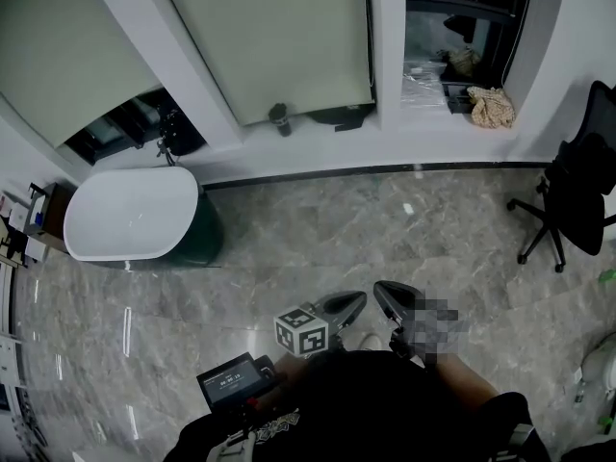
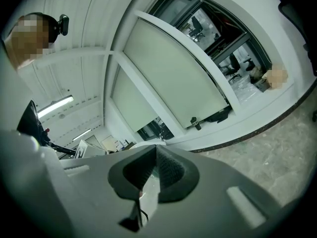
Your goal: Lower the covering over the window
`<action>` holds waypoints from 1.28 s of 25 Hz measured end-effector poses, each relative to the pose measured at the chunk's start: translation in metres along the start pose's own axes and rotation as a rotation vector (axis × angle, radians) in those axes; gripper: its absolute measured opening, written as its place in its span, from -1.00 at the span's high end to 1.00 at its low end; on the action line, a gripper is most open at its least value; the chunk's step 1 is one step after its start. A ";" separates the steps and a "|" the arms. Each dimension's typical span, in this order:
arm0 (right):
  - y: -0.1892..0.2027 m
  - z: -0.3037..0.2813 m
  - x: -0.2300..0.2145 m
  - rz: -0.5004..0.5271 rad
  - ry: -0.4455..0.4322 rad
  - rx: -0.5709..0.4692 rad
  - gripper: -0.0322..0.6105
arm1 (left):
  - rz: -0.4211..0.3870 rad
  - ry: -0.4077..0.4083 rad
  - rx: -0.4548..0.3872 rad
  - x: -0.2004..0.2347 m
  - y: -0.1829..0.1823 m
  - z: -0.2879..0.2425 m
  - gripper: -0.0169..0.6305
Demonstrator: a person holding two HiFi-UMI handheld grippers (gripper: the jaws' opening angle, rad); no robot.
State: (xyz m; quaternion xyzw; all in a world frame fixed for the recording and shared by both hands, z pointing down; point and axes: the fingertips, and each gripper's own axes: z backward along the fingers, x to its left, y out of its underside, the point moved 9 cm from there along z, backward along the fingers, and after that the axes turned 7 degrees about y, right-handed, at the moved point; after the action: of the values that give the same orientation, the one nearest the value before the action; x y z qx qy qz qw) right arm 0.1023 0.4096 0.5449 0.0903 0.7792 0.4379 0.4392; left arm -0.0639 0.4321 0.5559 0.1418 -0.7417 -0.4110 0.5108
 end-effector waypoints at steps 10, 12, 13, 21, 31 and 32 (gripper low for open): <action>-0.003 0.000 -0.003 0.006 -0.016 0.003 0.88 | 0.016 -0.012 -0.008 0.002 0.001 -0.003 0.94; -0.004 0.000 -0.004 0.009 -0.010 0.000 0.88 | 0.020 -0.012 -0.008 0.002 0.000 -0.004 0.94; -0.004 0.001 -0.004 0.008 -0.006 -0.002 0.88 | 0.021 -0.011 -0.007 0.002 -0.001 -0.004 0.94; -0.007 0.008 -0.008 -0.002 0.008 -0.014 0.88 | 0.014 0.001 0.012 0.001 -0.002 -0.012 0.94; -0.004 0.012 -0.011 -0.005 0.013 -0.017 0.88 | 0.019 0.012 0.020 -0.001 0.001 -0.016 0.94; -0.004 0.012 -0.010 -0.003 0.012 -0.018 0.88 | 0.019 0.012 0.019 0.000 0.002 -0.016 0.94</action>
State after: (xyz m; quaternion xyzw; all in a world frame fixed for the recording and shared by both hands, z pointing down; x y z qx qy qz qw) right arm 0.1186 0.4088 0.5452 0.0824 0.7781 0.4446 0.4360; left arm -0.0498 0.4262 0.5591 0.1419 -0.7438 -0.3980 0.5179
